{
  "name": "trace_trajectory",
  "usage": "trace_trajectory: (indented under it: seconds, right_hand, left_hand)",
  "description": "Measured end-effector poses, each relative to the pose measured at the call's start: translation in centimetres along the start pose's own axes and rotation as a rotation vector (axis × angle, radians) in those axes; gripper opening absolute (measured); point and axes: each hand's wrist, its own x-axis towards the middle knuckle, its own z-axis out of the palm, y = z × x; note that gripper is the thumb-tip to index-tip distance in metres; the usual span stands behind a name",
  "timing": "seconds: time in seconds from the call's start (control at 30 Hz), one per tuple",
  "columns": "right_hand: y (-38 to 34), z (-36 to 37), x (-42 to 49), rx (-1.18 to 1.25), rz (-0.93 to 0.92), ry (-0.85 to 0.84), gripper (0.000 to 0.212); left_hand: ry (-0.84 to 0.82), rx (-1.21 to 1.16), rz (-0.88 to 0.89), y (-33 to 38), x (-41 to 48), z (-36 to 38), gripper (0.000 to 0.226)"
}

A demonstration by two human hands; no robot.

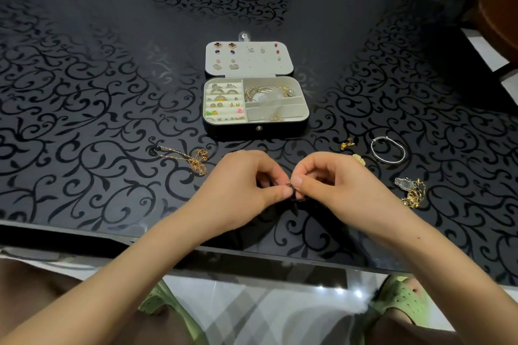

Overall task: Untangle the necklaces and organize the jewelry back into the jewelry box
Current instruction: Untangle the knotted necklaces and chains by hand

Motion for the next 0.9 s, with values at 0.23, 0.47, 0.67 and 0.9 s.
trace_trajectory:
  seconds: [0.23, 0.47, 0.67, 0.9]
  right_hand:
    - [0.4, -1.0, -0.2, 0.057, 0.048, -0.044, 0.011]
    - [0.5, -1.3, -0.7, -0.049, 0.082, -0.105, 0.006]
    - [0.2, -1.4, -0.8, -0.002, 0.114, -0.112, 0.007]
    - [0.1, -2.1, -1.1, 0.052, 0.182, 0.002, 0.02]
  left_hand:
    - [-0.104, -0.398, -0.21, -0.7, 0.1, -1.5, 0.009]
    - [-0.141, -0.736, -0.289, -0.7, 0.7, -2.3, 0.018]
    - [-0.075, -0.688, -0.241, -0.8, 0.7, -2.1, 0.015]
    - [0.072, -0.502, -0.135, -1.6, 0.7, -1.6, 0.016]
